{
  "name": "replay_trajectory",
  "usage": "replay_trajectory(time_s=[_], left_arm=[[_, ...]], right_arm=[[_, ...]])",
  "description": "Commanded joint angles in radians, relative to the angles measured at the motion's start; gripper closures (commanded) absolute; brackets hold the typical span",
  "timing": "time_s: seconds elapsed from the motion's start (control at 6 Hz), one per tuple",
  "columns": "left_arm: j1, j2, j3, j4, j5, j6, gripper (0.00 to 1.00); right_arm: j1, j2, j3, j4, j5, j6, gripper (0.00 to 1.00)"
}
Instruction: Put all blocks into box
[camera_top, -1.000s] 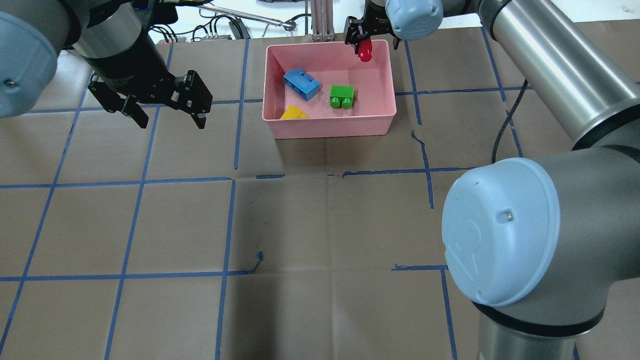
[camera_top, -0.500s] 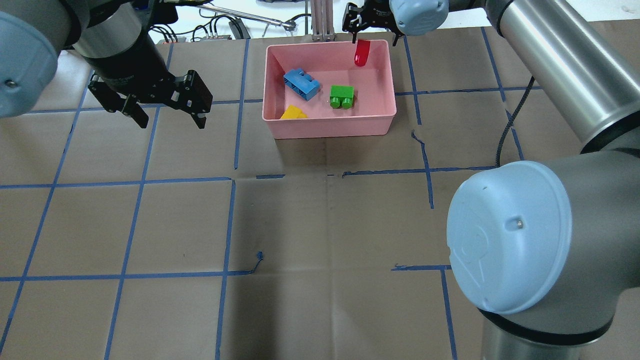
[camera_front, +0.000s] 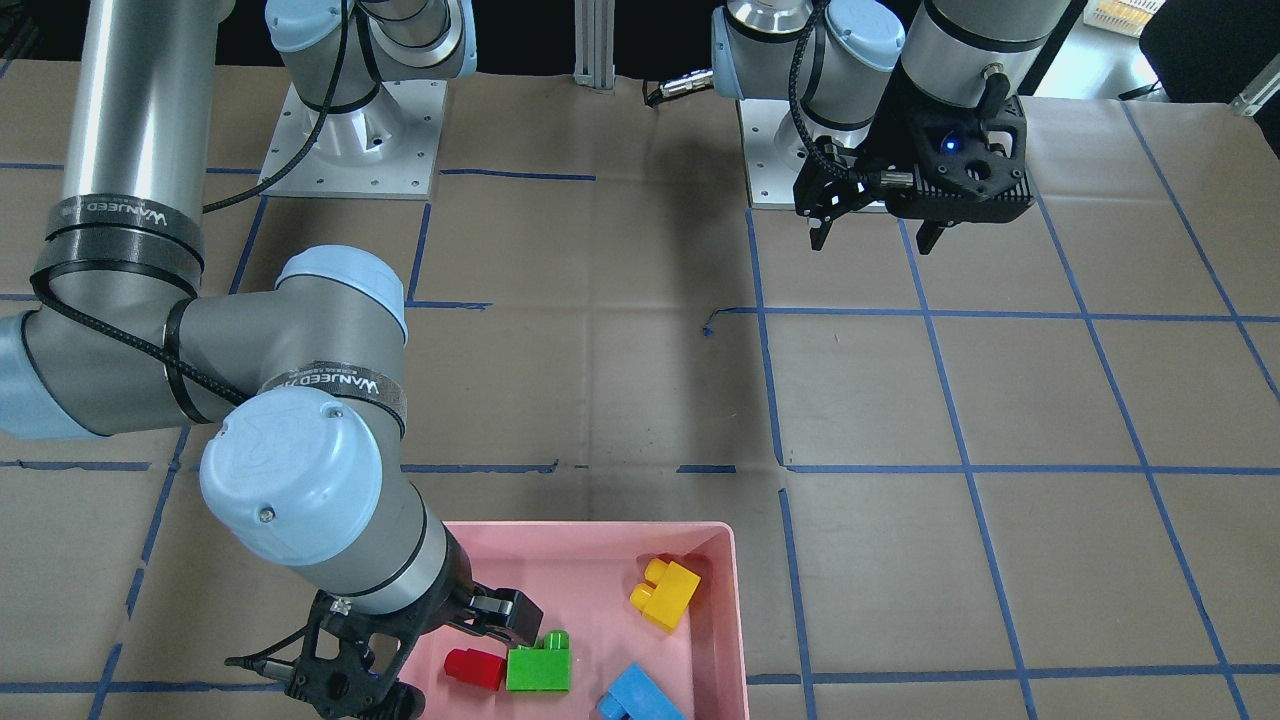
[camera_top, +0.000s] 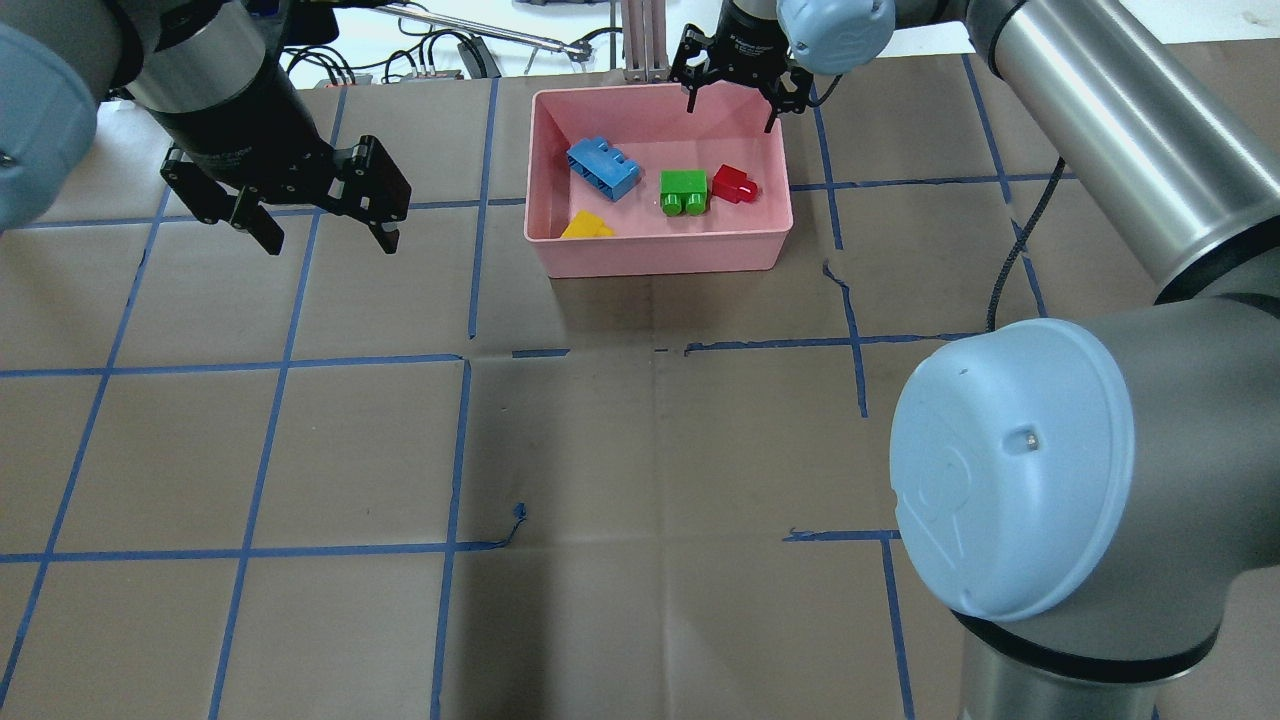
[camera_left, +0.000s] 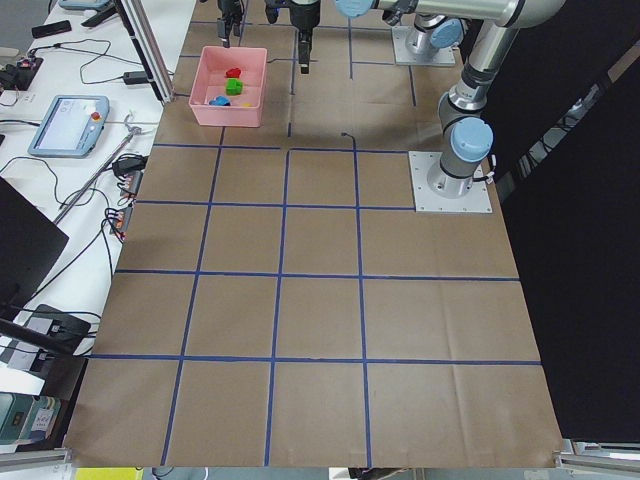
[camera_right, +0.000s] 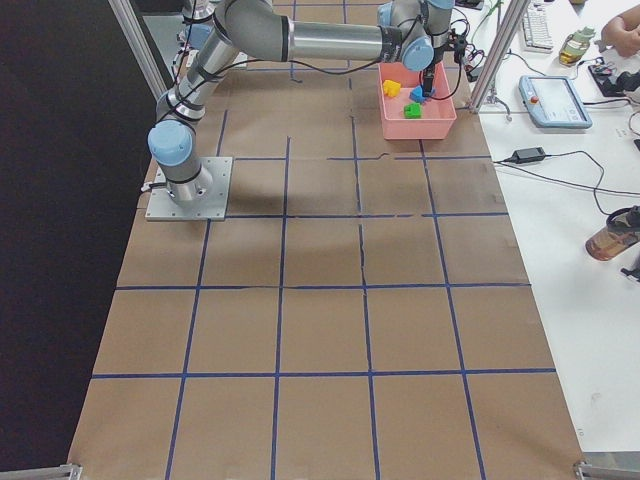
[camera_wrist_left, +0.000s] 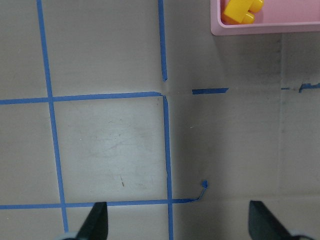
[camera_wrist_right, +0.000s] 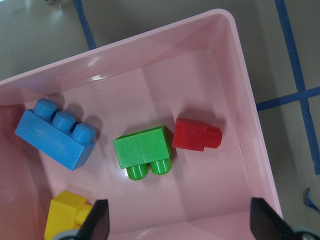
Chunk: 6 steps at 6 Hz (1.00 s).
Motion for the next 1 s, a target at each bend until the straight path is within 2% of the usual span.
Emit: replay_trajectory(time_s=[0.0, 0.17, 0.33, 0.5, 0.83], left_arm=[[0.002, 0.000, 0.000, 0.001, 0.000, 0.002, 0.01], [0.001, -0.001, 0.000, 0.002, 0.000, 0.000, 0.01], [0.002, 0.000, 0.000, 0.001, 0.000, 0.000, 0.01], [0.001, -0.001, 0.000, 0.001, 0.000, 0.000, 0.01], [0.002, -0.003, 0.000, 0.002, -0.001, 0.000, 0.01]], right_arm=[[-0.020, -0.048, 0.000, 0.084, -0.006, -0.046, 0.00], [-0.052, -0.117, 0.003, 0.197, -0.012, -0.142, 0.00], [-0.075, -0.192, 0.032, 0.291, -0.075, -0.242, 0.01], [-0.094, -0.273, 0.112, 0.311, -0.124, -0.282, 0.01], [-0.098, -0.502, 0.347, 0.330, -0.184, -0.326, 0.01]])
